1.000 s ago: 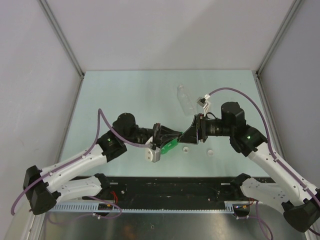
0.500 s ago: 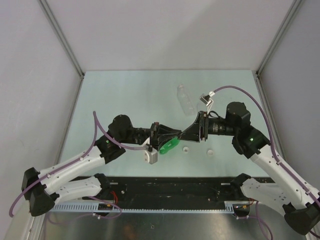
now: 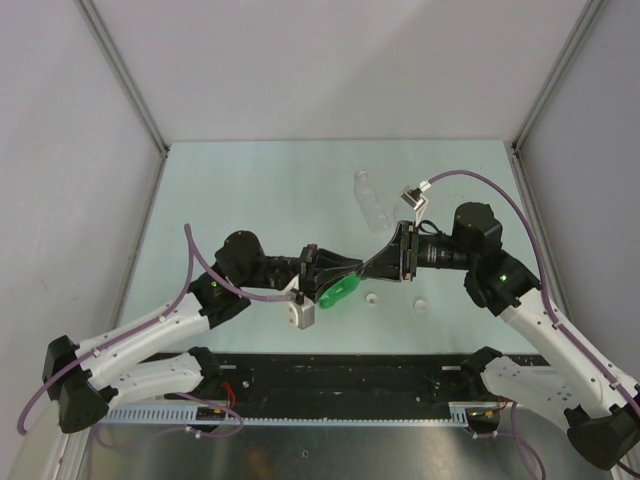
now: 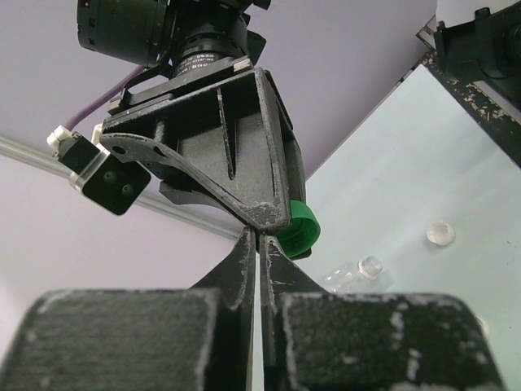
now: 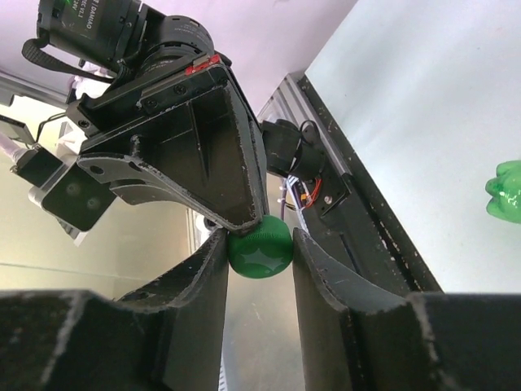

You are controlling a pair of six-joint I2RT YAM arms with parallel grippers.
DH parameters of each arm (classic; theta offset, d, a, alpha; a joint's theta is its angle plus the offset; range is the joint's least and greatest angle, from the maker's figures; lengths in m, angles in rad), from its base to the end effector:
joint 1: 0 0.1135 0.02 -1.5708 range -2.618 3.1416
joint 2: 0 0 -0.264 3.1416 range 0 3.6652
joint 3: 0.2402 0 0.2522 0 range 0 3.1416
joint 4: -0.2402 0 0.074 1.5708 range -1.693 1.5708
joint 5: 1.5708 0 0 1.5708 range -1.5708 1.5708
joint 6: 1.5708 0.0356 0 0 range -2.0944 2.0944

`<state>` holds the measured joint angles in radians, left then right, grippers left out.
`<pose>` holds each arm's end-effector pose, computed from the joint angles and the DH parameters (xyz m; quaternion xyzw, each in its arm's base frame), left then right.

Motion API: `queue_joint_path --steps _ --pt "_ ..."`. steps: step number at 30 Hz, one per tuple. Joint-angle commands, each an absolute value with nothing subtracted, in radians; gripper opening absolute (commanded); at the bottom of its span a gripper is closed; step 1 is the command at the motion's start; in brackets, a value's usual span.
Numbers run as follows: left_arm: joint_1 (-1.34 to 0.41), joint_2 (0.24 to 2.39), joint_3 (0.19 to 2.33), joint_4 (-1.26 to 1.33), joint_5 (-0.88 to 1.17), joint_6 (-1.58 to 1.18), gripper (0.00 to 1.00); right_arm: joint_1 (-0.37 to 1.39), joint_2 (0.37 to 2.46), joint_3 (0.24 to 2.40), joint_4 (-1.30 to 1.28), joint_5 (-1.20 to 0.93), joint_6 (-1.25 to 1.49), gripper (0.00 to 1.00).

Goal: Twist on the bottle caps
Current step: Place the plastic bottle at the center of the board, then pick up the plastic bottle at the center of the board.

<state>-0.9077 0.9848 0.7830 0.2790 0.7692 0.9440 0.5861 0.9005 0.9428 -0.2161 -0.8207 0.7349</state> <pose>0.1192 -0.1928 0.3508 0.6687 0.1585 -0.2425 0.6848 0.1480 0.1296 0.3737 -0.2036 0.7194 0.6030 0.2782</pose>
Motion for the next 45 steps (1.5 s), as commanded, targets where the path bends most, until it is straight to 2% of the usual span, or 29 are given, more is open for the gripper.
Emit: queue_joint_path --steps 1,3,4,5,6,8,12,16,19,23,26,28,31,38,45 --pt "-0.912 0.974 0.781 0.308 0.737 0.959 0.03 0.588 0.886 0.981 -0.194 -0.844 0.720 0.22" --pt "-0.913 0.976 0.778 0.311 0.730 0.947 0.23 0.578 0.885 0.980 -0.208 -0.830 0.711 0.12" --pt "-0.913 0.974 0.775 0.313 0.722 0.940 0.44 0.570 0.885 0.981 -0.217 -0.824 0.704 0.09" --pt "-0.912 0.970 0.770 0.314 0.712 0.929 0.72 0.558 0.883 0.981 -0.227 -0.815 0.697 0.08" --pt "-0.912 0.965 0.766 0.315 0.696 0.913 0.86 0.544 0.879 0.982 -0.239 -0.803 0.687 0.08" --pt "-0.912 0.953 0.755 0.318 0.646 0.856 0.96 0.499 0.864 0.981 -0.290 -0.772 0.651 0.07" --pt "-0.909 0.965 0.765 0.324 0.392 0.529 0.99 0.383 0.825 0.982 -0.456 -0.632 0.552 0.07" --pt "-0.873 1.081 0.851 0.269 0.024 -0.075 1.00 0.296 0.800 0.981 -0.553 -0.525 0.469 0.07" --pt "-0.822 1.164 0.890 0.250 0.163 -0.278 0.99 0.269 0.779 0.982 -0.561 -0.491 0.443 0.08" --pt "-0.810 1.209 0.883 0.255 0.167 -0.319 0.99 0.265 0.746 0.980 -0.599 -0.424 0.413 0.09" --pt "-0.810 1.250 0.857 0.251 0.176 -0.245 1.00 0.265 0.717 0.980 -0.630 -0.344 0.393 0.11" --pt "-0.810 1.305 0.877 0.164 0.158 -0.213 1.00 0.264 0.704 0.979 -0.647 -0.294 0.383 0.12" --pt "-0.817 1.371 0.896 0.054 0.154 -0.177 0.94 0.264 0.697 0.971 -0.664 -0.249 0.372 0.13" --pt "-0.829 1.412 0.819 0.012 0.118 -0.074 0.99 0.266 0.710 0.953 -0.668 -0.300 0.359 0.14" --pt "-0.841 1.600 0.860 -0.052 0.100 -0.047 0.99 0.267 0.719 0.946 -0.660 -0.336 0.358 0.15"
